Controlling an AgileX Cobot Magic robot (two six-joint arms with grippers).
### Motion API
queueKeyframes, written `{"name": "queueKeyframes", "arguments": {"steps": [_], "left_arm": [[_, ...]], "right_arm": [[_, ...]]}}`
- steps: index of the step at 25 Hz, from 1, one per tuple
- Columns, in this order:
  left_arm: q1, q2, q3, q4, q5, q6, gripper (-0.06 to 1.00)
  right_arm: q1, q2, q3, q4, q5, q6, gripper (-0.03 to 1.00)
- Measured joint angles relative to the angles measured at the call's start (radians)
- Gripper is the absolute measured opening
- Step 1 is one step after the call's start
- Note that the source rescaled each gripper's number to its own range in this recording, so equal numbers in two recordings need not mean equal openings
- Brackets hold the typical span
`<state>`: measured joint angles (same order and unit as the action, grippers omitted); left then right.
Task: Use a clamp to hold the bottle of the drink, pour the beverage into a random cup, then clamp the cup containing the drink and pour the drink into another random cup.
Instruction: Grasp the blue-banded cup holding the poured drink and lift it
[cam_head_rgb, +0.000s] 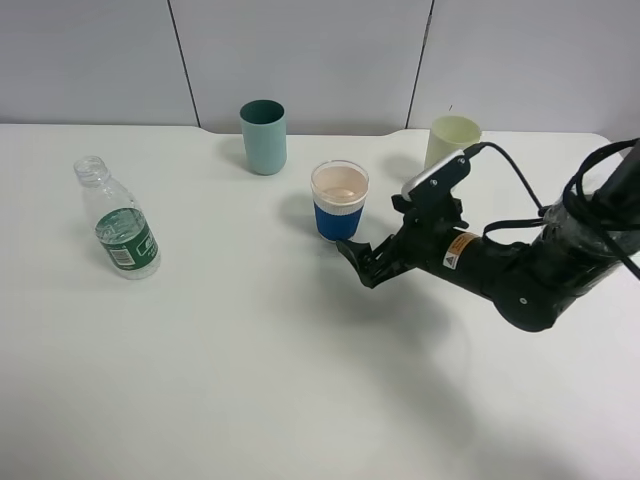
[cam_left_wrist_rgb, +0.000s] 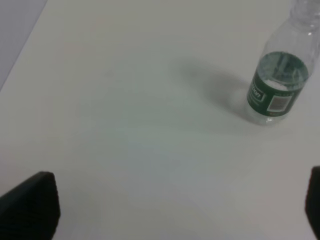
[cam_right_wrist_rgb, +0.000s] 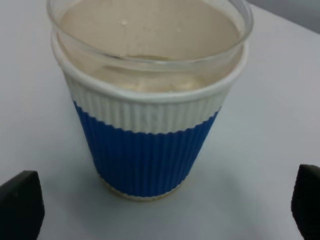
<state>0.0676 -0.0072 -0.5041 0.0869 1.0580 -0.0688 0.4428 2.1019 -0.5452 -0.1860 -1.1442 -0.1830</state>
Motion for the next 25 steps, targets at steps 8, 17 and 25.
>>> {"name": "queueKeyframes", "arguments": {"steps": [8,17,25], "left_arm": [[0.000,0.000,0.000,0.000,0.000,0.000,1.00],[0.000,0.000,0.000,0.000,0.000,0.000,1.00],[0.000,0.000,0.000,0.000,-0.001,0.000,1.00]], "right_arm": [[0.000,0.055,-0.046,-0.020,-0.060,-0.010,1.00],[0.000,0.110,-0.190,-0.063,-0.042,-0.004,1.00],[0.000,0.156,-0.238,-0.102,-0.027,0.023,1.00]]}}
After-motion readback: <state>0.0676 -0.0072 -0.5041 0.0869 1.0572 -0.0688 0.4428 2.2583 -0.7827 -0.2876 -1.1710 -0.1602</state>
